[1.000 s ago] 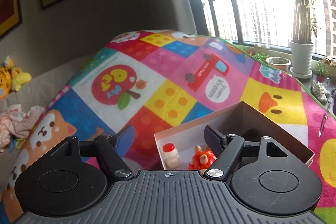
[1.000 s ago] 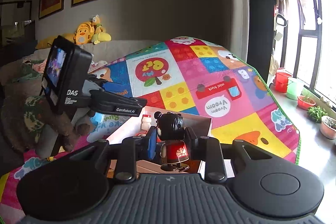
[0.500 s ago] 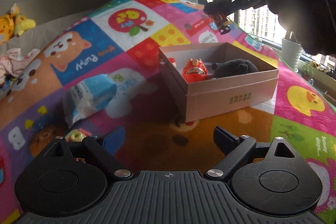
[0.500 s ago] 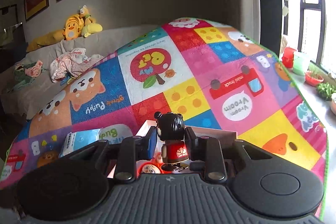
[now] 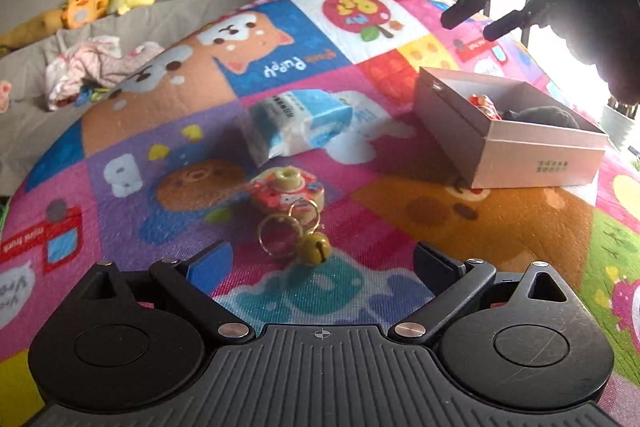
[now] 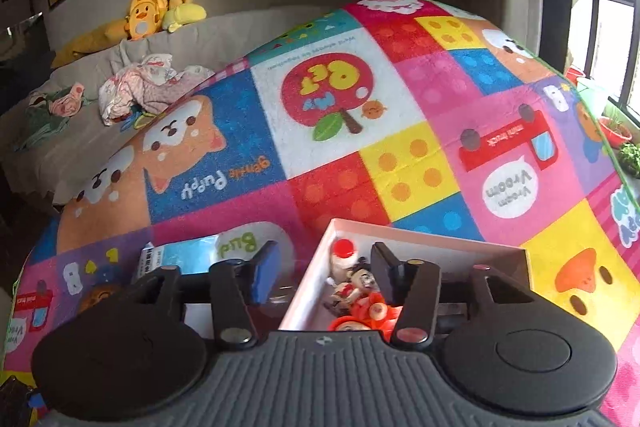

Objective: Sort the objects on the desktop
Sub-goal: 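Grasp the blue wet wipes pack with the right tool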

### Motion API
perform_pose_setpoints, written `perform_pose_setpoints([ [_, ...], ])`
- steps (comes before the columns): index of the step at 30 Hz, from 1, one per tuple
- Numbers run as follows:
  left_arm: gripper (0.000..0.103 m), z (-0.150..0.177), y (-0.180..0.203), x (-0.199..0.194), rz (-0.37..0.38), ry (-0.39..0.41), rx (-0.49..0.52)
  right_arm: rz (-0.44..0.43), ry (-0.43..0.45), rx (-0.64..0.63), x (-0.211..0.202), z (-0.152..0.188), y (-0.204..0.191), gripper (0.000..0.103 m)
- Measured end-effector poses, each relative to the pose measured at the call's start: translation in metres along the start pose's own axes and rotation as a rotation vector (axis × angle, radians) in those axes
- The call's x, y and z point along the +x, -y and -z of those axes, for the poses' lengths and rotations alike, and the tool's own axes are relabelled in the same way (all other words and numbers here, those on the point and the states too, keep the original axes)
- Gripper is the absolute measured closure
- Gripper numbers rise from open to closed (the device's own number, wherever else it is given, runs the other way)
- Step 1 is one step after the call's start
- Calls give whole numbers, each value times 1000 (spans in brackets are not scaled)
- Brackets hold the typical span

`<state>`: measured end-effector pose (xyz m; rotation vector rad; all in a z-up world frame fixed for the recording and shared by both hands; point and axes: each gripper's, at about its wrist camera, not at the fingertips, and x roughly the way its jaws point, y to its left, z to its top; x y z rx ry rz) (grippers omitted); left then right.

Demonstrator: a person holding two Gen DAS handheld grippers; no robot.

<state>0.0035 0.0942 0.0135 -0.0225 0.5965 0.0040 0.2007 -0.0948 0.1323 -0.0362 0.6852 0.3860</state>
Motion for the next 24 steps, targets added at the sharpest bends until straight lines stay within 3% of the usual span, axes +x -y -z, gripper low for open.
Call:
perform_pose_setpoints([
  [1,3,0,-3,-1,2,2,-12,-22,-14,-15,7,0,-12,34],
  [3,2,1,-4,-2,3,7,-16,-68,-55,-46,25,0,-36,10],
  [5,2,2,-4,-3,13,10,-16,-124,-110,-57,50,0,-62,0],
  [9,2,4,-3,-2,22,13,-16,-158,-196,-66,103,2,-105,0],
  [12,2,4,-4,-1,18,11,-32,-85,-201,-139,140,5,-130,0],
  [17,2,4,-10,1,32,1,-67,-106,-260,-105,159,12,-129,1],
  [19,2,4,-9,1,37,0,-64,-145,-253,-108,142,13,-126,16],
  [20,2,4,-9,1,38,-1,-62,-156,-245,-115,131,13,-123,27],
  [23,2,4,-9,1,34,-2,-61,-238,-217,-128,83,13,-110,73],
  [24,2,4,-8,1,32,-5,-60,-265,-212,-124,68,14,-105,75],
])
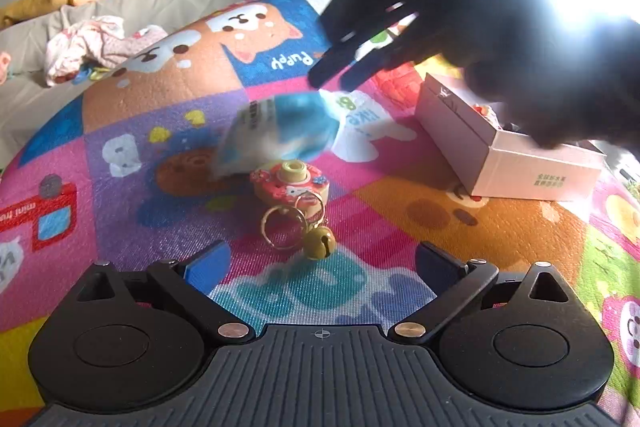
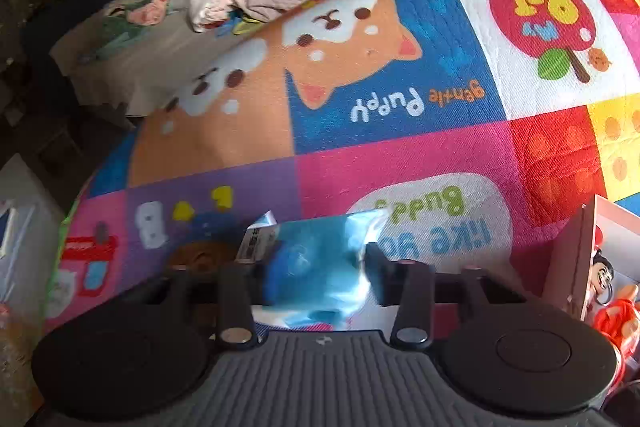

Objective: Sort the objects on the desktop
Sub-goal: 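Grasp the blue wet wipes pack with the right tool, then lift the wipes pack with the right tool while the left tool reaches the pink bell keychain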

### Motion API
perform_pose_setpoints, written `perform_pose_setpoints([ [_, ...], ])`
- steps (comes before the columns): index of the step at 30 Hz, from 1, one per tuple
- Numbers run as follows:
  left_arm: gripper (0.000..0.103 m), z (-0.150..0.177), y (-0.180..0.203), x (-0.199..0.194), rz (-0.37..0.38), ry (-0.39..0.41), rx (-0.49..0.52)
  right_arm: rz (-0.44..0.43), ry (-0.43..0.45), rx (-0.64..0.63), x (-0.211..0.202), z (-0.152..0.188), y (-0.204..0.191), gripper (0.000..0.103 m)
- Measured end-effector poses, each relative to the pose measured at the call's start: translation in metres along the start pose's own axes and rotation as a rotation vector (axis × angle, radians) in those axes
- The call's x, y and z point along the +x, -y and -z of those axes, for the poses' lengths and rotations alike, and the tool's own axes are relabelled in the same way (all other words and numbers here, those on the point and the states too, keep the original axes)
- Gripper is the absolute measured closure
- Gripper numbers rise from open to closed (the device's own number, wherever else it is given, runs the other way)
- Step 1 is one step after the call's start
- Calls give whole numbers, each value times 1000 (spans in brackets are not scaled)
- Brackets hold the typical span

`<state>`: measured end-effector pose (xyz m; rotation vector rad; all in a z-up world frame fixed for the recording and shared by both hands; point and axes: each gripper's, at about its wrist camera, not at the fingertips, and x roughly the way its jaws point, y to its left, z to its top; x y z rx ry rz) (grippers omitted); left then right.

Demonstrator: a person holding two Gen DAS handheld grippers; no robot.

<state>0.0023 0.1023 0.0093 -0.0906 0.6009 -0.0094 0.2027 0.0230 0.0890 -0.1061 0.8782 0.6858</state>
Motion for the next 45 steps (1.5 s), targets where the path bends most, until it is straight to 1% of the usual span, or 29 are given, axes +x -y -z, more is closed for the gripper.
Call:
perform_pose_setpoints([
  [2,2,0,0,1,0,-8,3,-4,29,-37,-29,12,-2,75],
  [4,2,-1,3,4,-9,-22,12,13,42,-77,-45,21,-4,74],
  [5,2,-1,4,4,-18,-26,22,22,44,-83,-48,24,-4,65],
  [6,2,-1,7,5,-26,-27,34,33,58,-88,-49,24,-5,44],
  [7,2,-1,9,4,-34,-26,46,44,84,-102,-49,24,-6,33],
  [8,2,0,11,4,-41,-25,57,57,110,-131,-46,24,-10,18],
  [9,2,0,13,3,-46,-24,69,66,126,-167,-41,24,-15,16],
  [10,2,0,15,3,-49,-23,79,62,121,-198,-34,23,-19,16],
  [12,1,1,18,3,-50,-23,101,40,98,-253,-14,19,-32,8],
  [14,1,2,20,2,-41,-19,121,50,94,-325,8,17,-47,2],
  [16,1,2,20,1,-39,-11,122,80,91,-408,32,17,-61,2],
  [17,1,2,19,1,-37,-8,116,83,75,-432,44,16,-65,2],
  [20,1,1,13,2,-25,-13,81,77,-17,-447,75,16,-71,1],
  [22,1,1,12,2,-17,-10,73,92,-55,-436,83,20,-70,18],
  [23,1,1,13,1,-15,-7,74,96,-60,-427,82,21,-69,32],
  [24,1,2,13,1,-14,-5,76,105,-45,-401,77,22,-65,39],
  [26,1,1,14,0,-12,0,77,109,-18,-340,59,21,-56,45],
  [28,1,2,14,-1,-11,2,74,85,37,-296,25,24,-45,45],
  [30,1,1,14,-1,-12,1,69,67,85,-281,-12,35,-36,45],
  [32,1,1,14,0,-11,-5,71,47,115,-250,-55,55,-23,45],
  [34,1,0,15,2,-15,-17,80,45,125,-219,-92,82,-10,45],
  [37,1,-1,19,6,-20,-39,104,100,119,-185,-127,134,11,45],
  [40,1,-6,20,13,-23,-56,124,205,100,-128,-143,181,38,45],
  [42,1,-11,21,20,-56,-45,139,276,96,-71,-146,202,55,45],
  [44,1,-17,21,27,-86,-36,155,306,101,-25,-147,216,68,44],
  [45,1,-21,20,31,-97,-38,158,308,108,-5,-148,220,72,41],
])
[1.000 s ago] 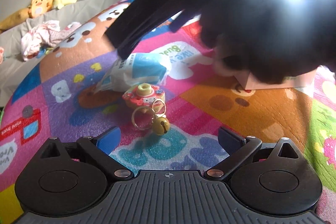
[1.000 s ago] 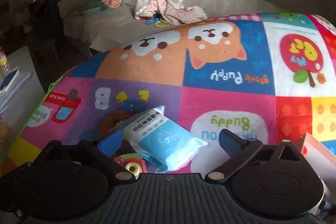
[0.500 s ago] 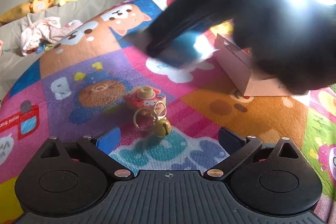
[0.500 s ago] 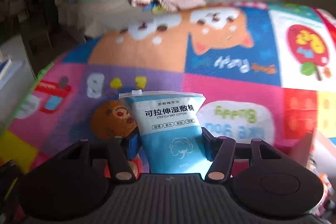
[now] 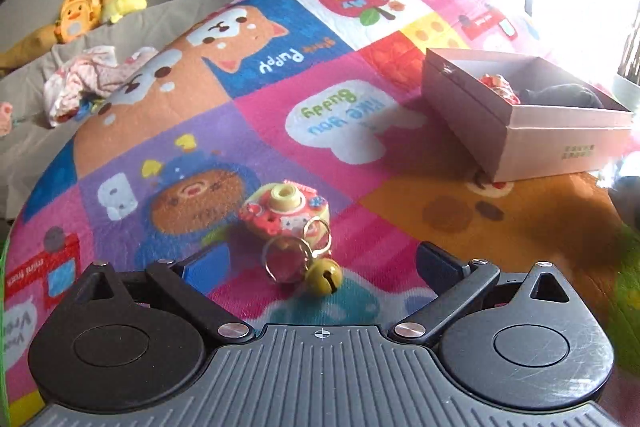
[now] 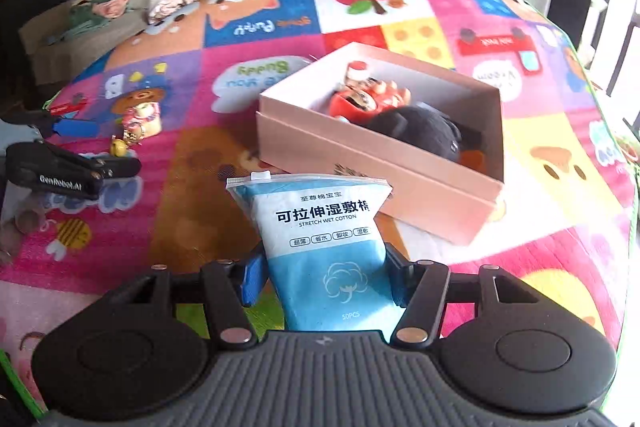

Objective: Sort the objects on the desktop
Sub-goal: 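Lift the wipes pack with the right tool while the left tool reaches the pink bell keychain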

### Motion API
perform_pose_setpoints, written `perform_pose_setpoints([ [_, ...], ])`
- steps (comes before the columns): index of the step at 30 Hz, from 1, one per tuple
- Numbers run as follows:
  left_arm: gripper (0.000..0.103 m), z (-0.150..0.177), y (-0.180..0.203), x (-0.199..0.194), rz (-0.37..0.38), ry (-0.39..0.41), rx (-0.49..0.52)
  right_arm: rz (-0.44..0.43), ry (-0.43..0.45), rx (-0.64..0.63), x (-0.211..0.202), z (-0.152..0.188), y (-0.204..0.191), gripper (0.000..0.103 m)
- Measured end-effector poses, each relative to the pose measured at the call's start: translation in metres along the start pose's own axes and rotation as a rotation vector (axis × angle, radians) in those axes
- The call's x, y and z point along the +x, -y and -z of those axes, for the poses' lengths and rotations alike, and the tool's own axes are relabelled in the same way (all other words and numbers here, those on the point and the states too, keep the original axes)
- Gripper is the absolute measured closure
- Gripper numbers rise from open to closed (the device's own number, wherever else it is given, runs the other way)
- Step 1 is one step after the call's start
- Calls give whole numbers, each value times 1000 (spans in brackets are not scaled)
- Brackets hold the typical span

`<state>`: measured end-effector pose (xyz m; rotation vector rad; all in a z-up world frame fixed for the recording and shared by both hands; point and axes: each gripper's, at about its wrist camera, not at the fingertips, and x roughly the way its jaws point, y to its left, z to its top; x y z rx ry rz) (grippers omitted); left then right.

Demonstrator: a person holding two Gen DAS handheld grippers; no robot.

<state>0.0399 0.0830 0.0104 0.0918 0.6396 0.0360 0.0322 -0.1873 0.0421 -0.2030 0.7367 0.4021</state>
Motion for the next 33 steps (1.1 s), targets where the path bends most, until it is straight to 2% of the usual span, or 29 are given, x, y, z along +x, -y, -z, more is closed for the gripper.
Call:
perform_pose_setpoints([
  [1,1,-3,-2,4,-7,-5,-2,-8,7,28,-1,5,4,38],
  [3,1,-9,-8,11,-9,-27,-28,-42,45,87,-6,13,12,20],
  [7,1,-17,-19,28,4,-76,-100,-70,122,180,-15,26,23,13],
  [11,1,-26,-13,43,-3,-109,-106,-65,139,256,-11,36,31,9],
  [14,1,-25,1,40,70,-134,-129,-60,137,317,-6,45,37,5],
  [17,1,-19,22,26,182,-117,-78,-68,162,372,-7,47,45,2],
  [21,1,-7,48,-1,368,-81,23,-69,173,399,-7,50,49,0],
  [23,0,-2,55,-16,413,-35,62,-63,170,399,-6,50,48,0],
  [25,0,-3,57,-25,389,-2,66,-58,167,398,-5,49,47,0],
  [30,0,-18,52,-8,135,-22,26,-34,176,378,-7,50,41,0],
  [33,0,-27,41,12,53,-68,-32,-22,181,366,-7,49,39,0],
])
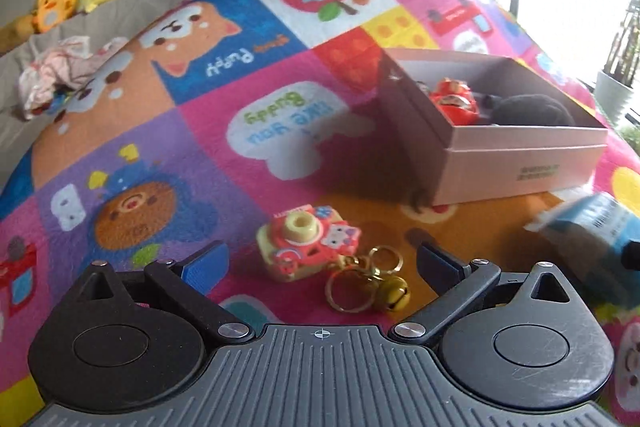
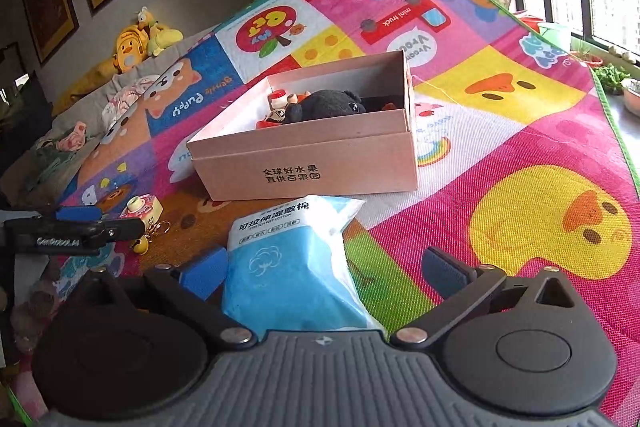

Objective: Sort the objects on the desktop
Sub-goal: 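Lift the wipes pack with the right tool while the left tool reaches the pink bell keychain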

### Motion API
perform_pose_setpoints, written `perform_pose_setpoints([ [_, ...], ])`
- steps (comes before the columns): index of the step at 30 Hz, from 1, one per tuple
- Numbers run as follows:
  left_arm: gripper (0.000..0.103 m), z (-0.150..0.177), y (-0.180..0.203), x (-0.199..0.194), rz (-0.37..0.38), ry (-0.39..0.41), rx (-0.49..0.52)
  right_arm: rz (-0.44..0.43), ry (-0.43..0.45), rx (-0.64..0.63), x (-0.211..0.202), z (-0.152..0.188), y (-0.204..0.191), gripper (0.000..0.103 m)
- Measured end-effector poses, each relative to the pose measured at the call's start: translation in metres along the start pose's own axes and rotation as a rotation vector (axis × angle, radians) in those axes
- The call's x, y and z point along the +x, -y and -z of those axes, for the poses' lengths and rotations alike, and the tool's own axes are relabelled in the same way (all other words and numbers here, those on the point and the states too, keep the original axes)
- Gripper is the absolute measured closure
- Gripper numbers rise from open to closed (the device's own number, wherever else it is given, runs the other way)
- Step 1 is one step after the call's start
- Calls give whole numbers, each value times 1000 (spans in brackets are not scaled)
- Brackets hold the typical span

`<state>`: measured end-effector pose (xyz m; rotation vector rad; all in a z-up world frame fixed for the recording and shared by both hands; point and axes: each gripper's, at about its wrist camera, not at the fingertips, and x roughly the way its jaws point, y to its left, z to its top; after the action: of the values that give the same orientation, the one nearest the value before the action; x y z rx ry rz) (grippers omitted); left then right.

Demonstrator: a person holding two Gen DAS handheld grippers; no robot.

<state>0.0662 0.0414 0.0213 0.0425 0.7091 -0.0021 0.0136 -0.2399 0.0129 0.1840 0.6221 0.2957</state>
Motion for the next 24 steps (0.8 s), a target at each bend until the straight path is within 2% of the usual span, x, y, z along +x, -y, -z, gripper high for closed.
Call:
perform_pose_setpoints([
  [2,0,-4,-4,10,-19,-21,-25,1,0,-2,0,0,0,0],
  [7,1,-7,-5,25,-2,-48,-30,0,-3,4,1,0,1,0],
  [8,2,-7,-4,26,-2,-48,-28,0,-3,4,1,0,1,0],
  [11,16,-7,1,29,13,-49,-27,-2,-4,6,1,0,1,0],
  [13,18,-5,4,27,54,-38,-19,-4,-6,8,1,1,1,0],
  [19,16,10,38,12,241,6,145,-4,-6,9,1,1,1,0],
  [21,15,16,50,7,247,11,190,-3,-5,9,1,1,1,0],
  [24,14,23,58,2,214,14,214,-3,-4,10,1,1,1,0],
])
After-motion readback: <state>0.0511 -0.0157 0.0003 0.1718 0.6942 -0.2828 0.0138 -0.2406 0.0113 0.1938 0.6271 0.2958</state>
